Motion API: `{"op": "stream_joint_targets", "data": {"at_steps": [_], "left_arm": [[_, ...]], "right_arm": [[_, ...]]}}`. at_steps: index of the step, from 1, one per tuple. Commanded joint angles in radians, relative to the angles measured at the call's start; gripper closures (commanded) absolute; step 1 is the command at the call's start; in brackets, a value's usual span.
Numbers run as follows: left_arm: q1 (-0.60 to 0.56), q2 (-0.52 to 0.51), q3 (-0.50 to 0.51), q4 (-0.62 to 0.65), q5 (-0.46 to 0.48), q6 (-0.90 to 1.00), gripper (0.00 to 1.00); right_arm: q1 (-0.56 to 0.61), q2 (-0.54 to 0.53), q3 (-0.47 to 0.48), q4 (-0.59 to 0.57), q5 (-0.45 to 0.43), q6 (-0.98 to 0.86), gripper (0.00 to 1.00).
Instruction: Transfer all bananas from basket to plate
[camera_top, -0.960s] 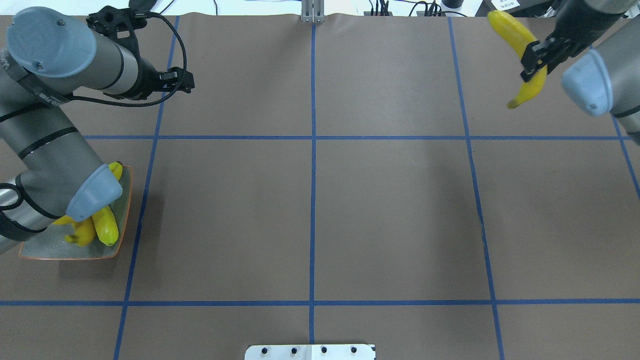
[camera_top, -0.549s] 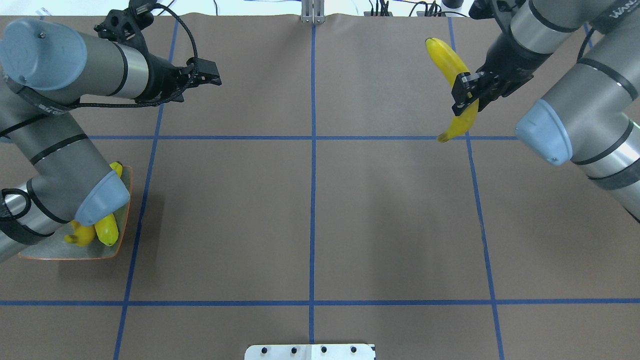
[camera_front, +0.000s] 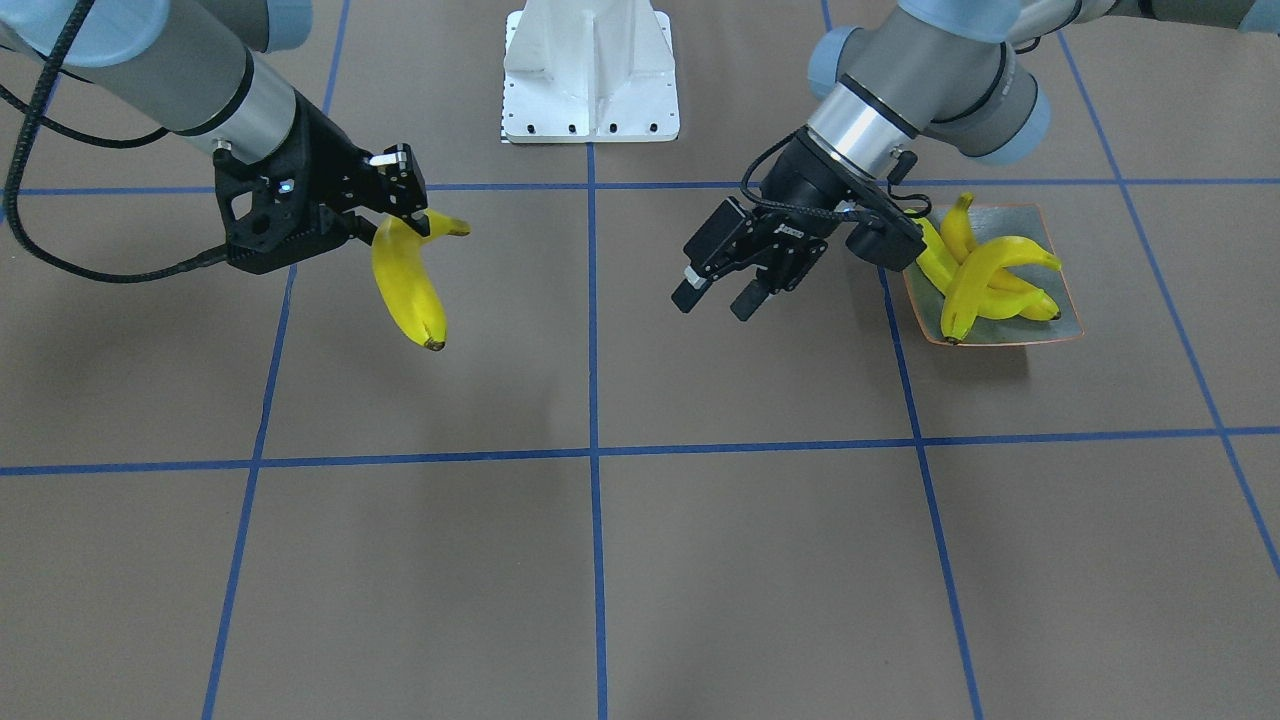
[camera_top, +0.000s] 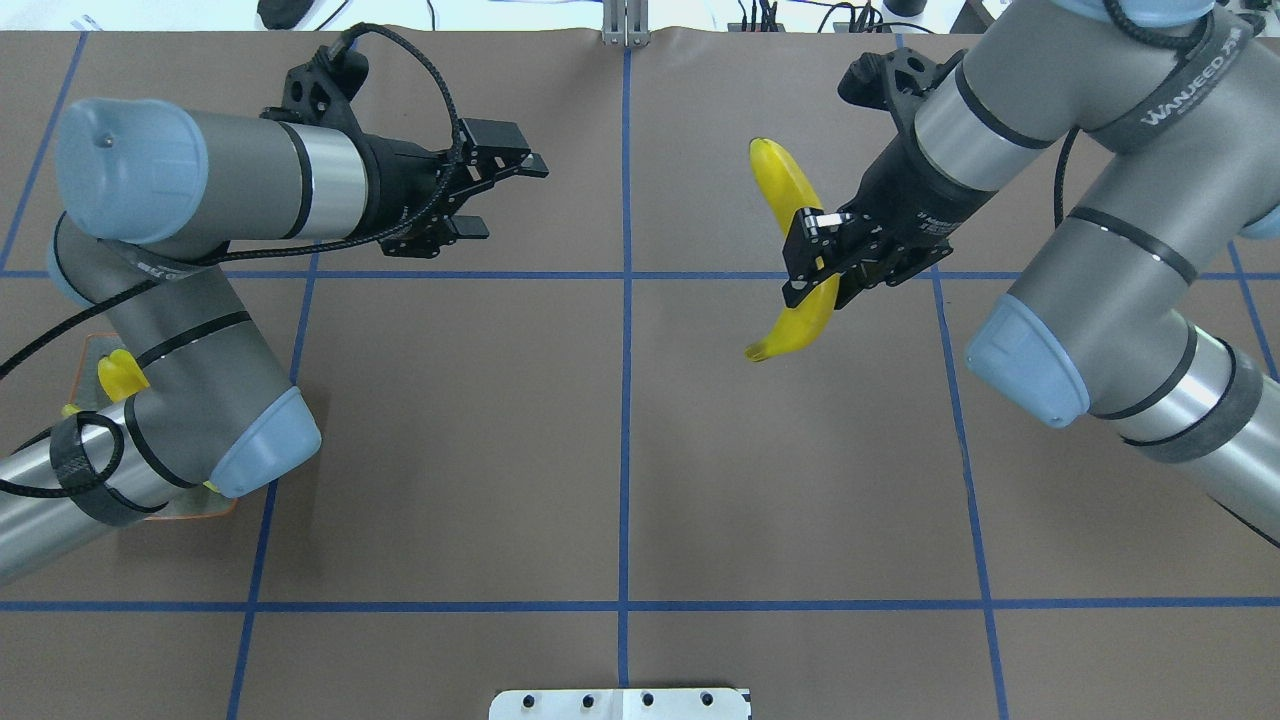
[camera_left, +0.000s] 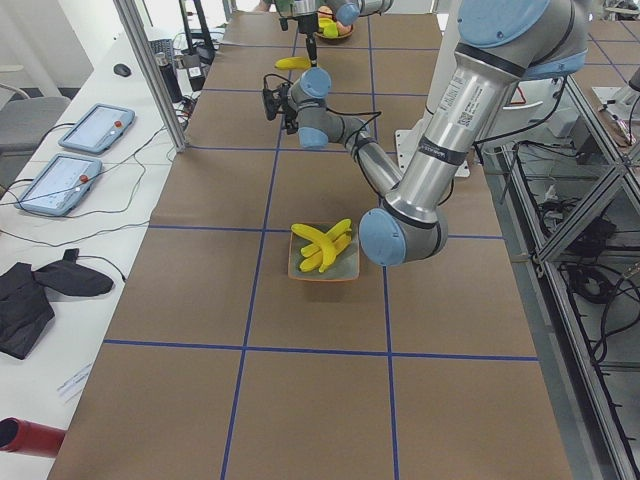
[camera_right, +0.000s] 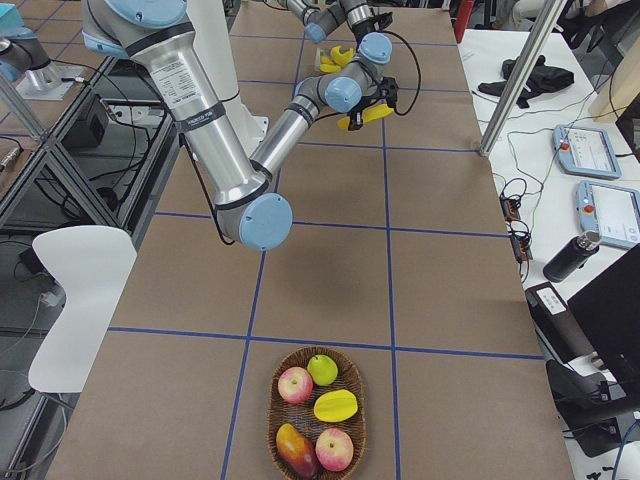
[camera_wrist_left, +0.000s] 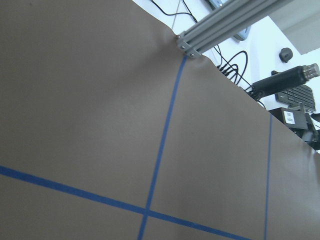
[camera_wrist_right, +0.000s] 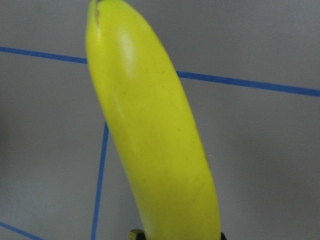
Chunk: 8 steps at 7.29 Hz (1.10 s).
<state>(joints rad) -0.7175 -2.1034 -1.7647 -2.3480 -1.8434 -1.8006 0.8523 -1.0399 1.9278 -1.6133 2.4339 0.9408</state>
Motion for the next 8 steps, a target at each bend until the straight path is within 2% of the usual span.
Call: {"op": "stream_joint_targets", "data": {"at_steps": [1,8], "left_arm": [[0.035,-0.05,-0.002,-0.014,0.001,-0.084,0.0],[0.095,-0.11,0.011,-0.008,0.003,-0.175,0.0]], "right_arm": [[-0.062,0.049,-0.015,0.047,0.002,0.066,1.0],[-0.136,0.087,-0.02,0.049,-0.015,0.096,1.0]]}}
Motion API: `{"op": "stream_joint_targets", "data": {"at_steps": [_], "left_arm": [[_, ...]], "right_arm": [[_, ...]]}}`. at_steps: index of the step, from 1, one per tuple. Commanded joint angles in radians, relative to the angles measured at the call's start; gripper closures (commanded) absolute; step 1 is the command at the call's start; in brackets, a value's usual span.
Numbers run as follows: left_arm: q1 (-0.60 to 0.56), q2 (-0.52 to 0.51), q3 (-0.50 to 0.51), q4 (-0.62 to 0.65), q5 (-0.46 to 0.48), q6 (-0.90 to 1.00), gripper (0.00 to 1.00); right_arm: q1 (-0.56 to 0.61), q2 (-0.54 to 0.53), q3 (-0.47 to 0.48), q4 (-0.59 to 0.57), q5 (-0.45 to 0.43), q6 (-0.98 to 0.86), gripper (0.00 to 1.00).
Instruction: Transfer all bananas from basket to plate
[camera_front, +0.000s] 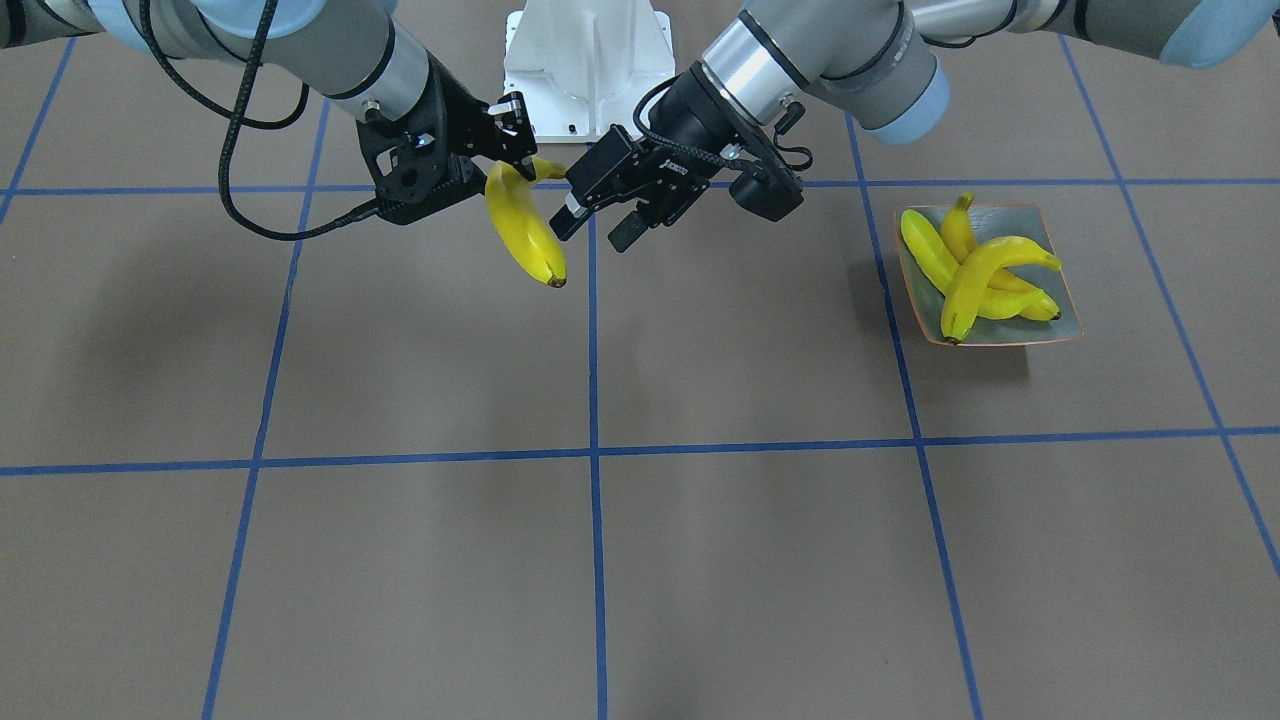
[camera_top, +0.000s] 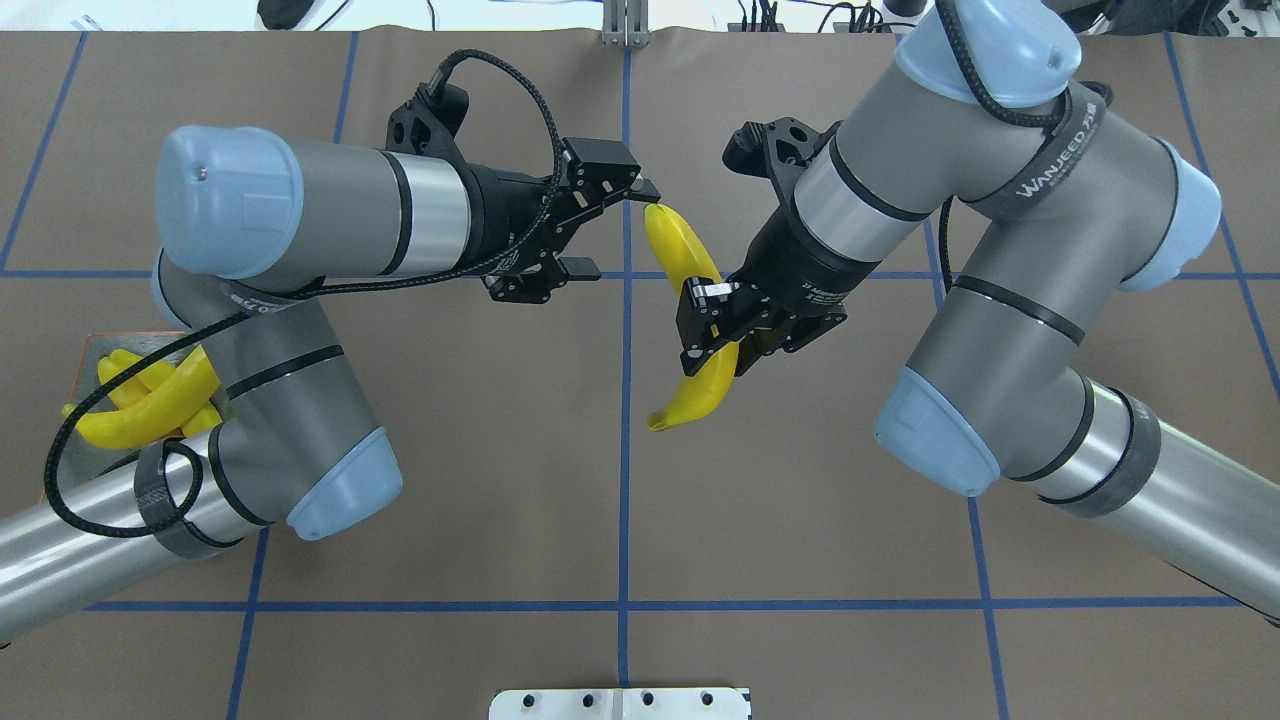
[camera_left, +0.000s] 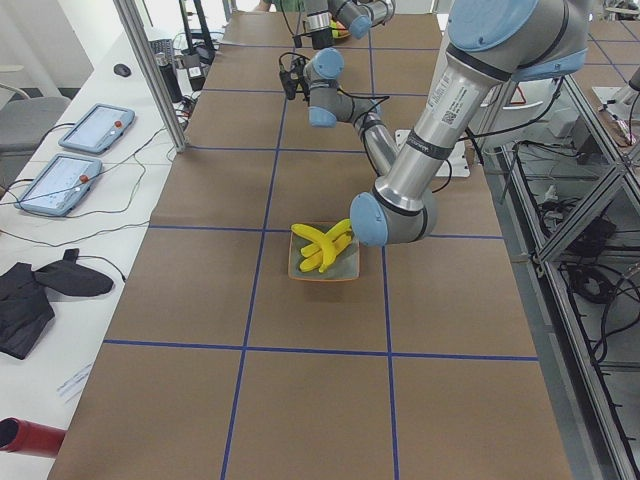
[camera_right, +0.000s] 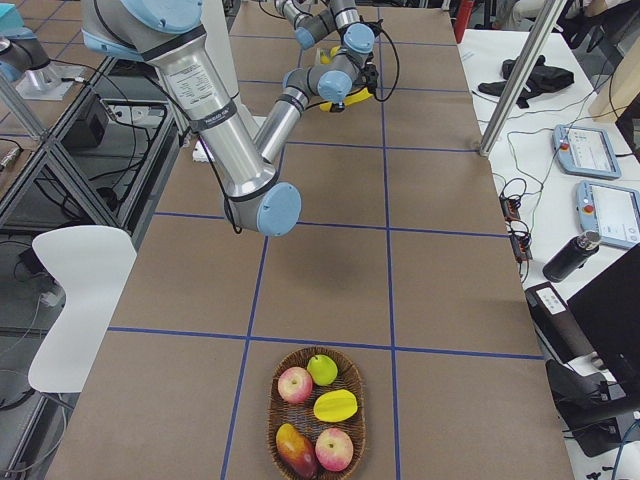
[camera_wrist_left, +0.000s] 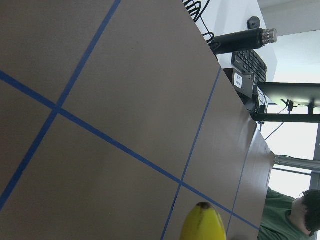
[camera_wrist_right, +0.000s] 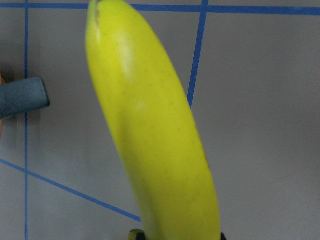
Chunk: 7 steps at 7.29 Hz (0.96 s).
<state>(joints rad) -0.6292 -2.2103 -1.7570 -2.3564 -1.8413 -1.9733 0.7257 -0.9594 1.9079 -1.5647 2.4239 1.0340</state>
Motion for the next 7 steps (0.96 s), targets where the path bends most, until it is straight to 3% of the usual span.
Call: {"op": "stream_joint_targets", "data": {"at_steps": [1,7], "left_arm": [[0.009,-0.006,0.01,0.0,0.001,-0.002,0.0],[0.062,-0.023,0.033,0.002,0.004,-0.016,0.0]], "right_arm": [[-0.012,0.007,0.002,0.002,-0.005,0.003,1.0],[-0.02,0.021,0.005,0.002,-0.006,0.017,1.0]]}}
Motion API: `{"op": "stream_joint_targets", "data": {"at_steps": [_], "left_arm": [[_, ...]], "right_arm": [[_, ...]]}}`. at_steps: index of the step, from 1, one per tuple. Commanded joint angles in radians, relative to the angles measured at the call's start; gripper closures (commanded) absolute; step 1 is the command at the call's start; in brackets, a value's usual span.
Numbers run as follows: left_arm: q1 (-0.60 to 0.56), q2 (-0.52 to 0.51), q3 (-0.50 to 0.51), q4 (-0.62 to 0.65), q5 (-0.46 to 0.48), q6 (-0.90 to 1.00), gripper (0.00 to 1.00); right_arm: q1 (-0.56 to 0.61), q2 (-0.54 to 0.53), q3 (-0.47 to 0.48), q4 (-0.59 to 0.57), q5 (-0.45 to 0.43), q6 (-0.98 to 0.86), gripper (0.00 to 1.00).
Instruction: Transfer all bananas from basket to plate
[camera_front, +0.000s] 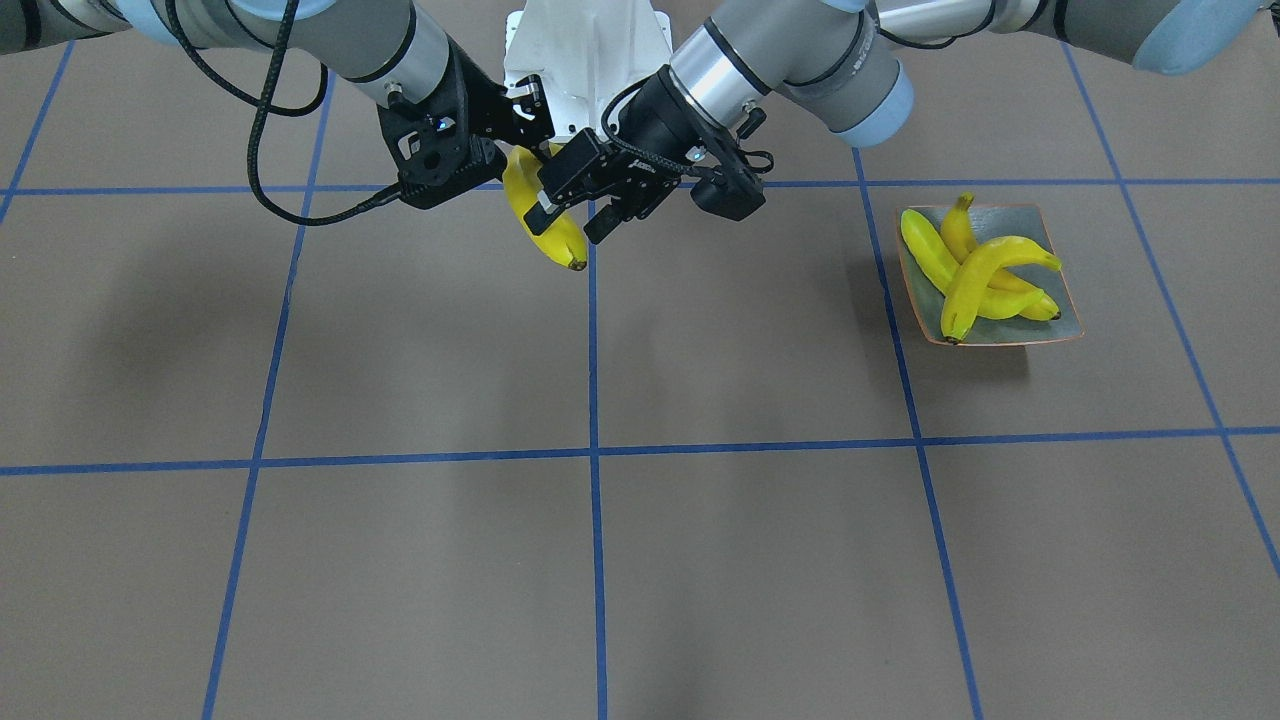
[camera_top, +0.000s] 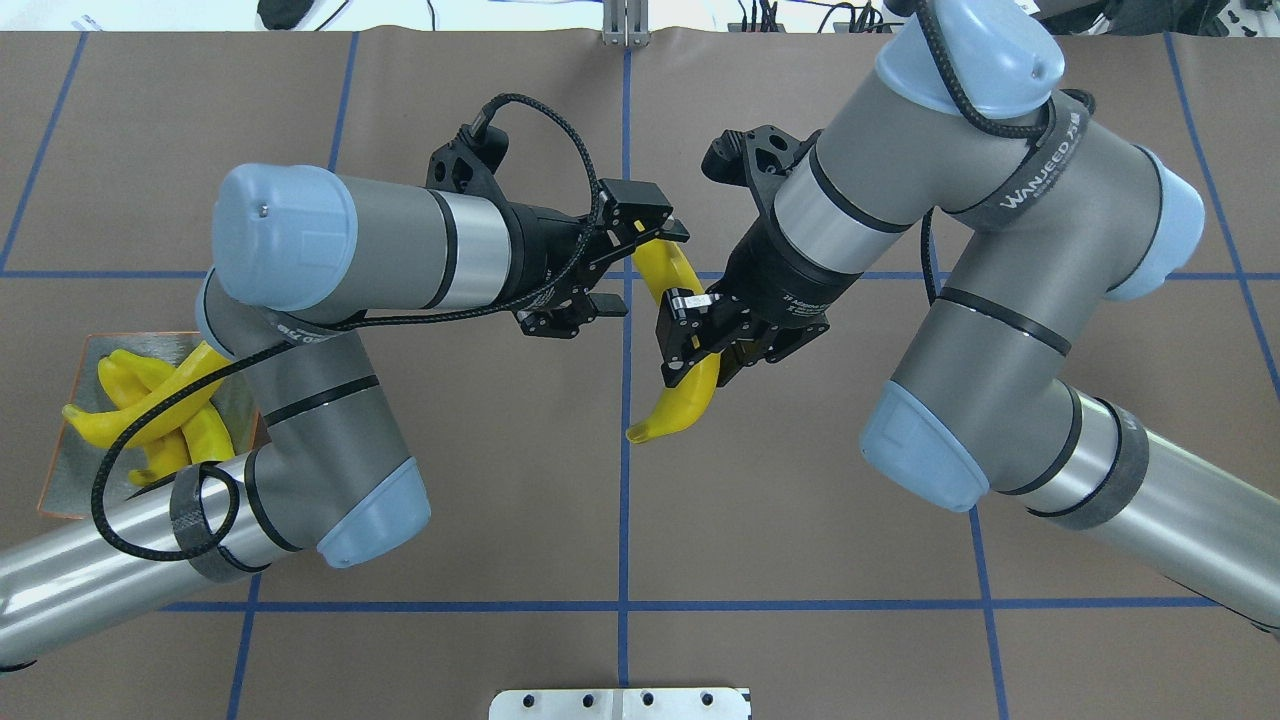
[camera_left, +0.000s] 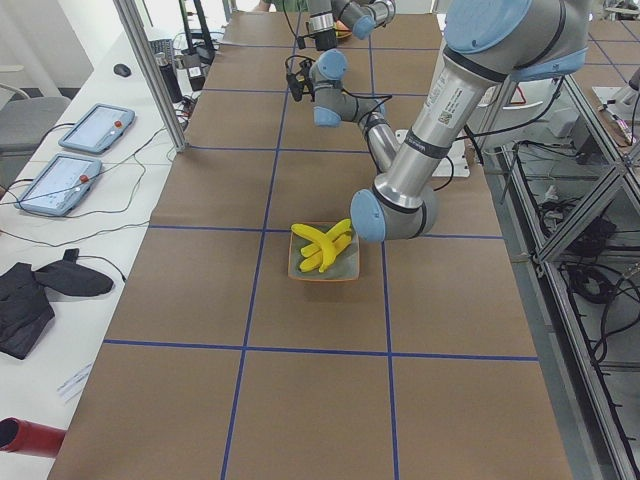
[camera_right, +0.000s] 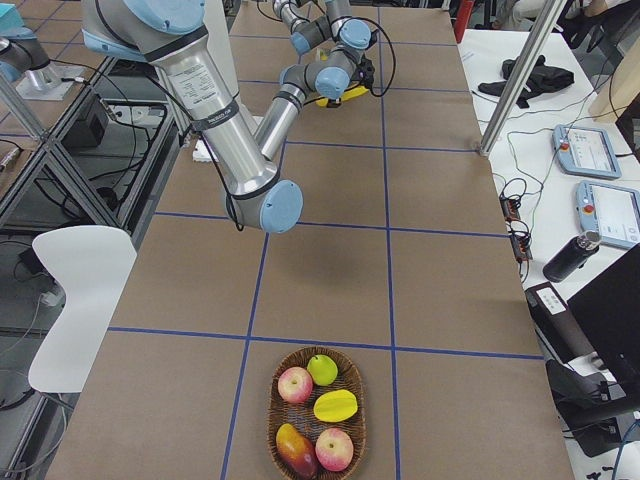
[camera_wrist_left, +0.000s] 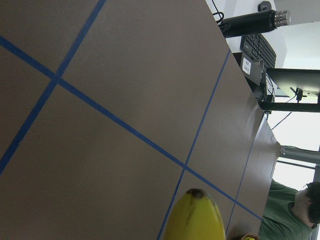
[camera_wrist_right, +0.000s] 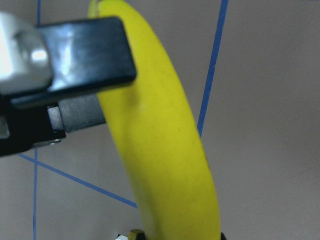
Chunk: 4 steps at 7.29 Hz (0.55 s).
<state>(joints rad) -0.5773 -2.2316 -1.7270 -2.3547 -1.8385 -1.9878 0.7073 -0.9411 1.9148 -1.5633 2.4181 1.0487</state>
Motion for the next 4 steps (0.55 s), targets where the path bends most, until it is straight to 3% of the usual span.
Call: {"op": "stream_joint_targets", "data": {"at_steps": [1,4], "left_arm": [[0.02,-0.003,0.0,0.0,0.002,-0.002,0.0],[0.022,-0.008,-0.003,0.0,0.002,-0.003,0.11]], "right_arm": [[-0.003,0.001,-0.002,-0.001,-0.001,0.002,1.0],[-0.009,-0.002,0.0,0.0,-0.002,0.002,1.0]]}}
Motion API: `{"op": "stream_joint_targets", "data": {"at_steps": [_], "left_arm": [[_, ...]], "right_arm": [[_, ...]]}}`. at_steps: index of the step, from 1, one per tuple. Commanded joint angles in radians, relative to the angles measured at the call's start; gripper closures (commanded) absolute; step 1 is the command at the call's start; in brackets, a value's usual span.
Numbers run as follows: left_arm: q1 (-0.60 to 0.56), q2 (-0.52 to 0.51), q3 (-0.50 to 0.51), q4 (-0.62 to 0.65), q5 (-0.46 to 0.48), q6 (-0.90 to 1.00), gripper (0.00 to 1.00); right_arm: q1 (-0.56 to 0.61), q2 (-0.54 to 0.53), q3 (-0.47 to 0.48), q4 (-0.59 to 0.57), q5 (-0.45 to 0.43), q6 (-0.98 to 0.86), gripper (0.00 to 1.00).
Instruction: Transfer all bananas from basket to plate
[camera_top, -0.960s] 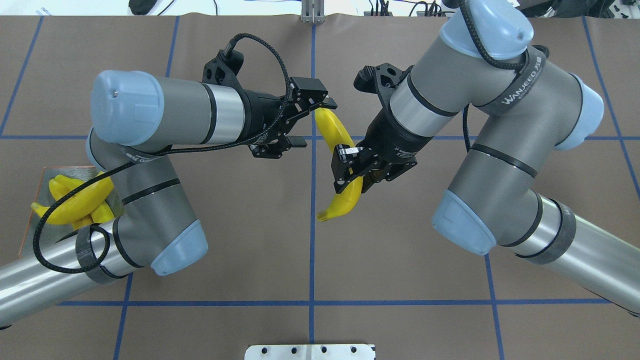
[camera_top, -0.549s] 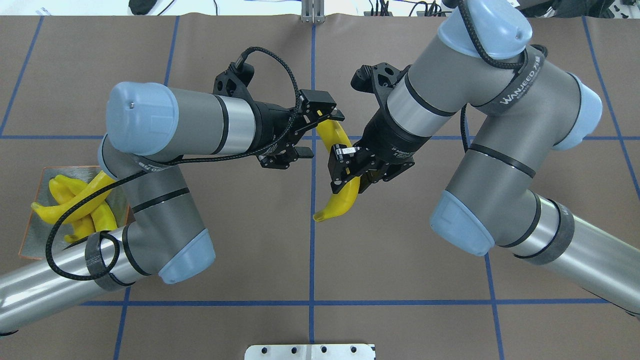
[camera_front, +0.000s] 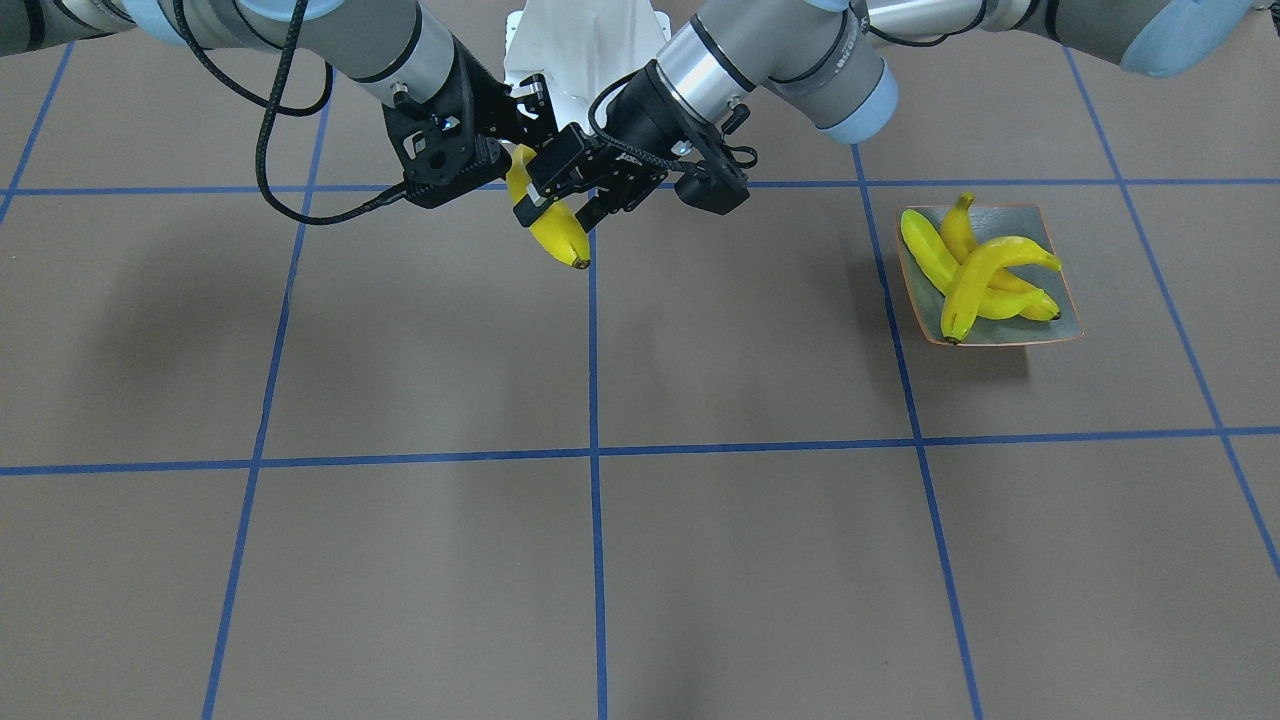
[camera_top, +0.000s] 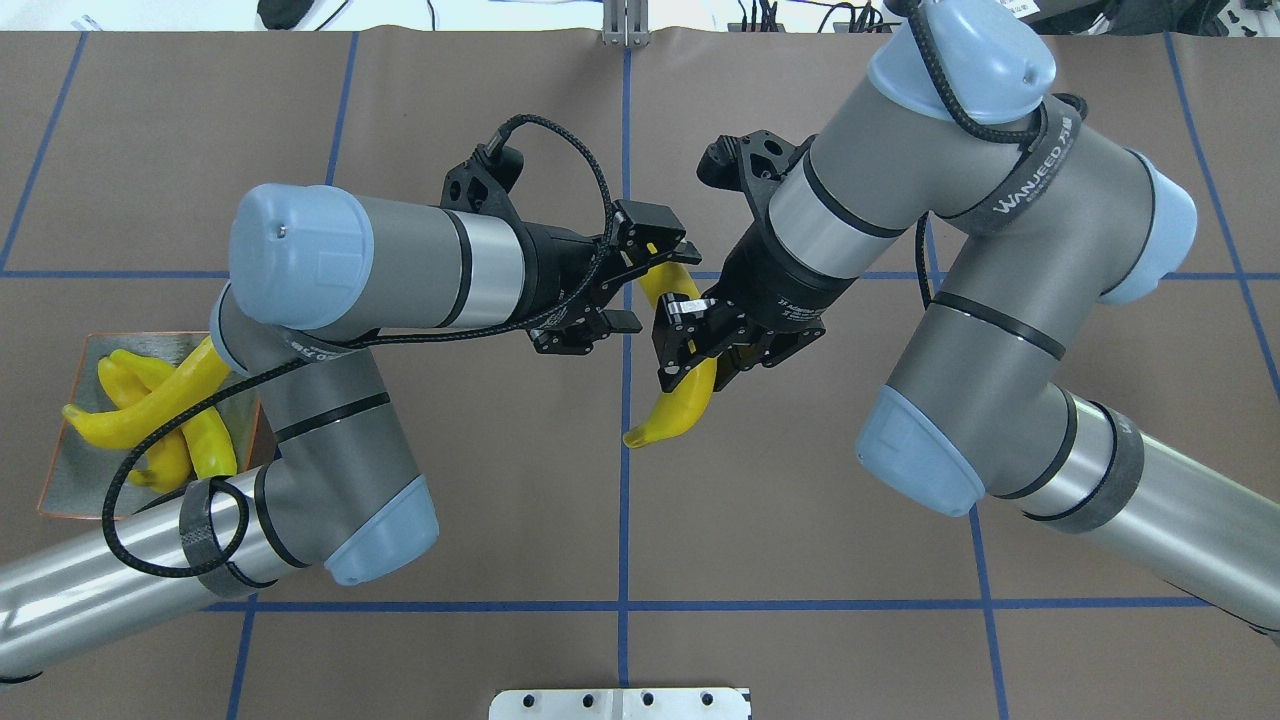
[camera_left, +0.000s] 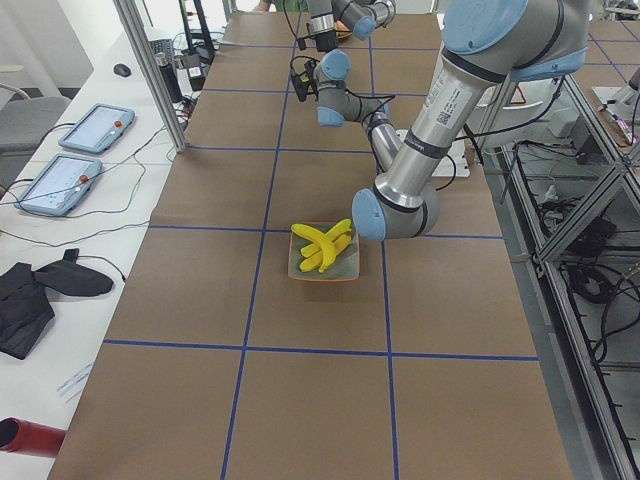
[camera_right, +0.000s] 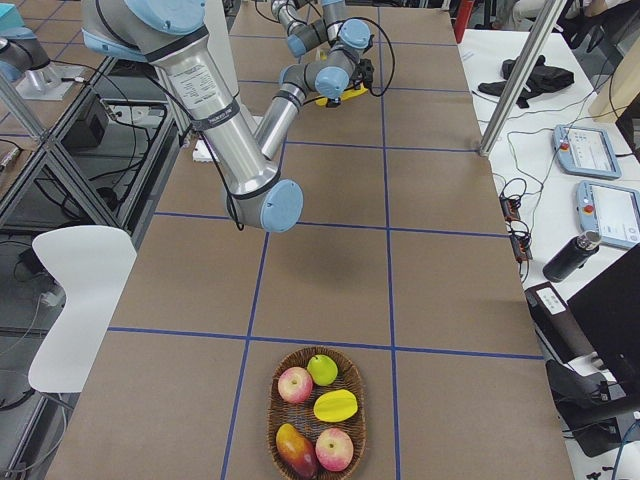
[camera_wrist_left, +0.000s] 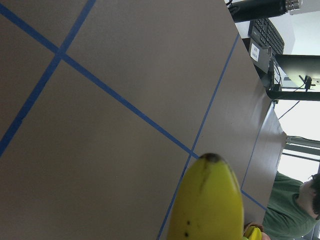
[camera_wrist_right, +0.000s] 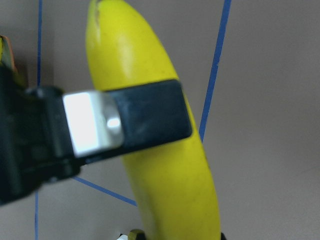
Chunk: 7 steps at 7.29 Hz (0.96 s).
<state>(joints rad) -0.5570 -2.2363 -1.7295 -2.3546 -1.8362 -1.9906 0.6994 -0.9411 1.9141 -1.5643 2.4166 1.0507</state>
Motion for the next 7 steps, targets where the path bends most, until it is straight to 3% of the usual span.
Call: {"op": "stream_joint_targets", "data": {"at_steps": [1,5,7], "left_arm": [[0.002,-0.005,0.001,0.0,0.0,-0.014,0.17],[0.002,-0.005,0.004,0.0,0.0,-0.017,0.33],[0.002,-0.016,0.004,0.002,0.0,-0.019,0.35]], "right_arm": [[-0.001,-0.004,0.002,0.001,-0.001,0.0,1.0],[-0.003,-0.005,0.003,0.001,0.001,0.0,1.0],[-0.003,-0.007,0.002,0.001,-0.001,0.0,1.0]]}}
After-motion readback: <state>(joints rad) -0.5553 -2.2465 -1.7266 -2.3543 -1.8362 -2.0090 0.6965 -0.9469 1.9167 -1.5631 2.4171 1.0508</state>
